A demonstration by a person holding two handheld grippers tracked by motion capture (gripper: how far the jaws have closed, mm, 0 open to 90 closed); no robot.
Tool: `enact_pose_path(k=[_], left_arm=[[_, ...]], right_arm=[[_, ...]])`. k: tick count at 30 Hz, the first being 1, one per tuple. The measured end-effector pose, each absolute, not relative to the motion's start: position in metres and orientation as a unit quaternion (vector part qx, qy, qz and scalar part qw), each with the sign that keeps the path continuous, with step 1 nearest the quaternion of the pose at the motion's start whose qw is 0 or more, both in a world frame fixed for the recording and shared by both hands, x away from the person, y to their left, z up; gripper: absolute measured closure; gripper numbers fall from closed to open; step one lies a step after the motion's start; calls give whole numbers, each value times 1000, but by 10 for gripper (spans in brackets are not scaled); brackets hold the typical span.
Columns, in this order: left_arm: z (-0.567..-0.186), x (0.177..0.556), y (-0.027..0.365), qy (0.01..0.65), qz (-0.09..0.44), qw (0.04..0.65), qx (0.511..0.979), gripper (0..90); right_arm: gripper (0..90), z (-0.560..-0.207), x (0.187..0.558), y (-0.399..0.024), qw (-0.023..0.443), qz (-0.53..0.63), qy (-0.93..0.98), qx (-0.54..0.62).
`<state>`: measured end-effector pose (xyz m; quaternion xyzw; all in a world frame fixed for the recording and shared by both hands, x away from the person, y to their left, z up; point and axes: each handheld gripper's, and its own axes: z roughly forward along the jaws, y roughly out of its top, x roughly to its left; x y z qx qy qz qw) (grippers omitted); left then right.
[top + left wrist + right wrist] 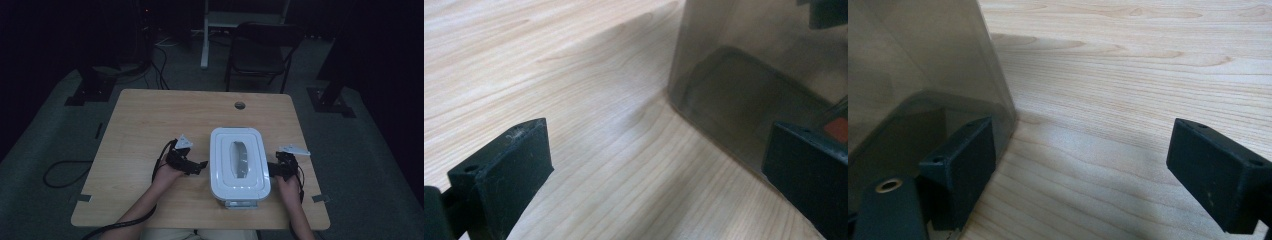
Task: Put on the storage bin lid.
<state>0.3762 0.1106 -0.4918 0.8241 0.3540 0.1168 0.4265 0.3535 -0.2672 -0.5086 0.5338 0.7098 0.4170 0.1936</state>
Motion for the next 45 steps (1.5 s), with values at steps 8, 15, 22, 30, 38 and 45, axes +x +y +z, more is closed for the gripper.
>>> enact_pose_path(k=[8, 15, 22, 30, 38, 45], left_arm=[[-491, 376, 122, 359, 119, 430, 820, 5], [-494, 375, 137, 369, 120, 423, 819, 5], [-492, 372, 156, 383, 129, 422, 812, 5], [-491, 370, 181, 405, 141, 418, 801, 5], [-495, 367, 201, 425, 148, 413, 792, 5], [-498, 365, 216, 441, 152, 408, 785, 5]], right_arm=[[123, -509, 353, -267, 194, 412, 713, 532], [123, -510, 352, -269, 194, 408, 715, 533], [123, -507, 346, -274, 202, 408, 709, 538], [123, -505, 341, -280, 214, 405, 705, 542], [123, -508, 337, -288, 224, 405, 691, 555], [123, -510, 331, -294, 239, 389, 689, 563]])
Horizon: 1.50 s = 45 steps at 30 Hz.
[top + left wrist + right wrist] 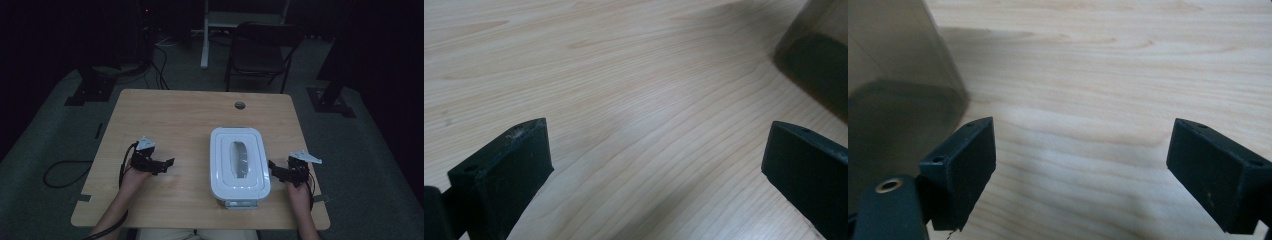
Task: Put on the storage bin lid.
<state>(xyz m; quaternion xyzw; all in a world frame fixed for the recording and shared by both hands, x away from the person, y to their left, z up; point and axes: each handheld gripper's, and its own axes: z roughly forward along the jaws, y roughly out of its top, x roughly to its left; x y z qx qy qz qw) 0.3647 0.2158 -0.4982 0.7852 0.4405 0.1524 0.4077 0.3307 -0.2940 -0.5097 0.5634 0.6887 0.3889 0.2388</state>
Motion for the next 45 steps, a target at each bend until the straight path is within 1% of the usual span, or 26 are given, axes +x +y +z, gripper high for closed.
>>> enact_pose_path(k=[17, 19, 24, 29, 41, 45], left_arm=[[-500, 355, 253, 480, 166, 400, 763, 5], [-499, 353, 257, 486, 167, 396, 761, 5], [-499, 349, 268, 500, 174, 394, 752, 5], [-498, 343, 278, 513, 180, 389, 743, 5], [-503, 332, 299, 549, 189, 372, 724, 5], [-503, 328, 303, 559, 200, 366, 716, 5]], right_arm=[[116, -521, 311, -311, 270, 330, 659, 619], [116, -522, 310, -313, 258, 332, 657, 626], [116, -524, 304, -313, 273, 312, 660, 627], [116, -527, 303, -314, 264, 305, 659, 635], [115, -528, 305, -312, 264, 289, 666, 635], [115, -528, 305, -312, 264, 289, 666, 635]])
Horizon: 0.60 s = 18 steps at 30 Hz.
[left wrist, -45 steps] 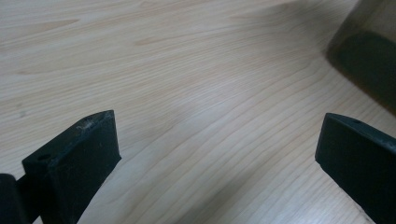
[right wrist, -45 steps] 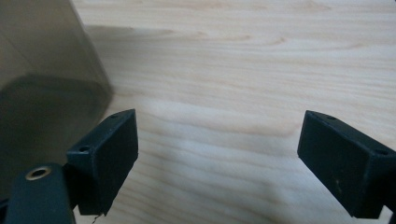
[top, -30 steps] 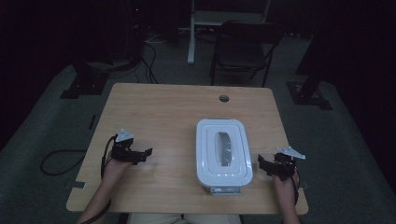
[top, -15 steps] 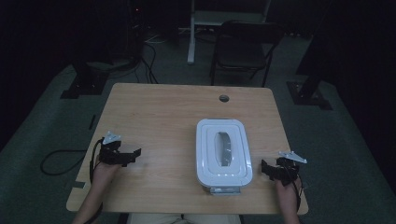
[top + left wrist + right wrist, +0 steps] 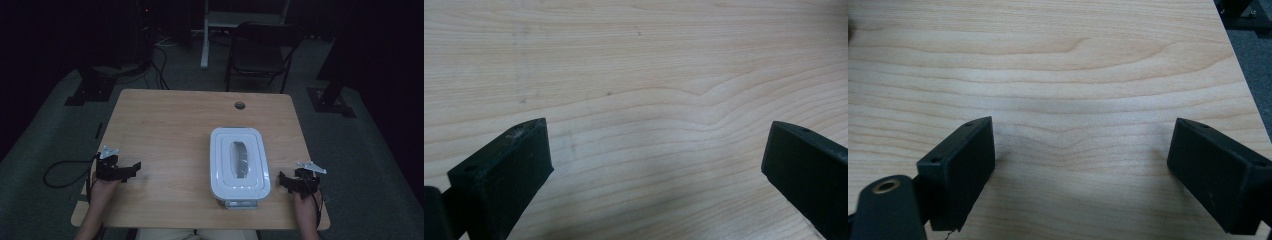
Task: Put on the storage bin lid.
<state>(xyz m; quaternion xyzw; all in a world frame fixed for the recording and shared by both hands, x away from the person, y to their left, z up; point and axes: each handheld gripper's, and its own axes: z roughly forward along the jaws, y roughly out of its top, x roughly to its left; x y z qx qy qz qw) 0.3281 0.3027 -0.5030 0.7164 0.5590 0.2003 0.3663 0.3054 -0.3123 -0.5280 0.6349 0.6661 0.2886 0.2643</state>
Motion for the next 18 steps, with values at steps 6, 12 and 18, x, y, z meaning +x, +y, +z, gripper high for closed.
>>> enact_pose_path(k=[6, 12, 18], left_arm=[[-505, 324, 308, 576, 199, 356, 709, 5], [-509, 321, 313, 597, 206, 329, 702, 5], [-512, 316, 319, 618, 209, 318, 688, 5]], right_arm=[[115, -528, 305, -312, 264, 289, 666, 635], [115, -528, 305, -312, 264, 289, 666, 635], [115, -528, 305, -312, 264, 289, 666, 635]])
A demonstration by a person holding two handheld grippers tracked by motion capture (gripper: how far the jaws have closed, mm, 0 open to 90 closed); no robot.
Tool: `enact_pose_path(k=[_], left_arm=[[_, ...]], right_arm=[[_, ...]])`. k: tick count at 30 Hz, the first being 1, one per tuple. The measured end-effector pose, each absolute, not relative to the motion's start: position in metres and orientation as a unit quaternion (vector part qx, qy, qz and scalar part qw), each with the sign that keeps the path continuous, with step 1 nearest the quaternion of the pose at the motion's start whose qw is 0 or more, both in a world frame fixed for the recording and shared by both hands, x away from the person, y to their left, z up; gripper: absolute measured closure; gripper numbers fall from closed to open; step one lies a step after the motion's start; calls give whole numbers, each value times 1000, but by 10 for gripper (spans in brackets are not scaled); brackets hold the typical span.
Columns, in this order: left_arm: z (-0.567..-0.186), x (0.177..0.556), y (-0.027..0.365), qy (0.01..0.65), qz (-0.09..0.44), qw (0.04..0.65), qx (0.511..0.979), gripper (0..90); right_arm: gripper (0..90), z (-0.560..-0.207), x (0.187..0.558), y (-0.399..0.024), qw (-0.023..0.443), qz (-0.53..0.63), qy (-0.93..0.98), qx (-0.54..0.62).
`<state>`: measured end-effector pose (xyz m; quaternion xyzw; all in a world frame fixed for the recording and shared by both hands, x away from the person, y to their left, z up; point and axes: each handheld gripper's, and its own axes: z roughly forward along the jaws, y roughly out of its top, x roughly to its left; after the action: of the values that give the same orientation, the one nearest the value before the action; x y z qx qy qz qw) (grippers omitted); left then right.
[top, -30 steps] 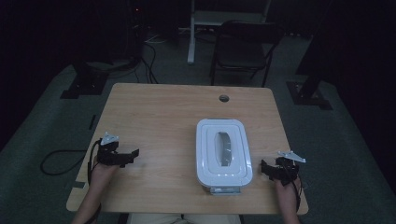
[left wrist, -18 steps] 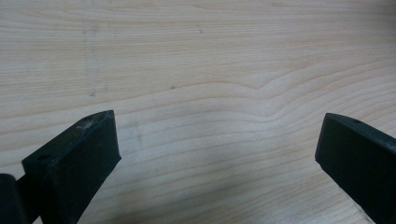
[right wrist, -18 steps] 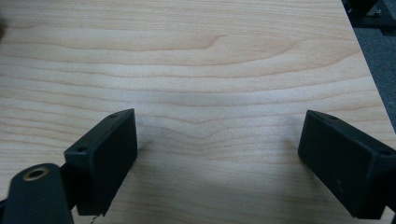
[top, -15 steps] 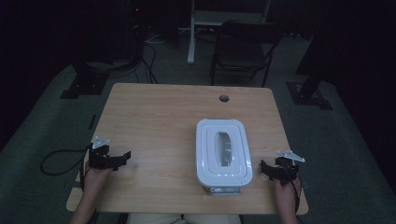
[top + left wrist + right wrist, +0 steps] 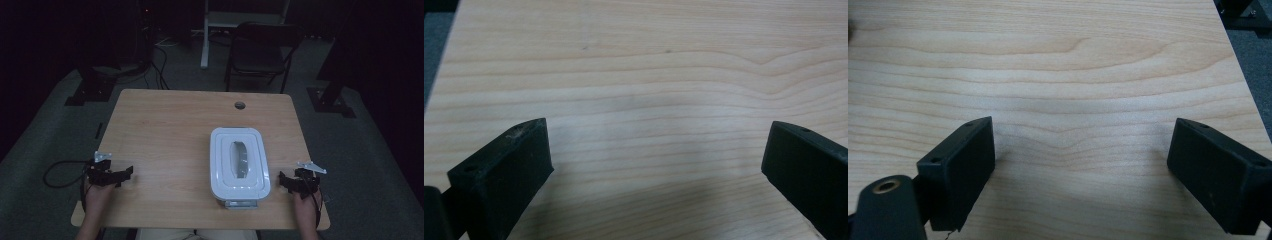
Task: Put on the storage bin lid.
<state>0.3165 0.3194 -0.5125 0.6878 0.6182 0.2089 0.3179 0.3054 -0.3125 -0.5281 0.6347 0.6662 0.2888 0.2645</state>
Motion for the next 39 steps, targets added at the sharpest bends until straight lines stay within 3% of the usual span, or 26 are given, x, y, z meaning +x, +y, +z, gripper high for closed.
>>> enact_pose_path(k=[7, 15, 39], left_arm=[[-517, 312, 325, 629, 210, 303, 685, 5], [-523, 308, 324, 628, 249, 265, 689, 5], [-524, 311, 326, 645, 259, 260, 670, 6]], right_arm=[[115, -528, 305, -312, 264, 289, 666, 635], [115, -528, 305, -312, 264, 289, 666, 635], [116, -528, 305, -313, 265, 289, 665, 635]])
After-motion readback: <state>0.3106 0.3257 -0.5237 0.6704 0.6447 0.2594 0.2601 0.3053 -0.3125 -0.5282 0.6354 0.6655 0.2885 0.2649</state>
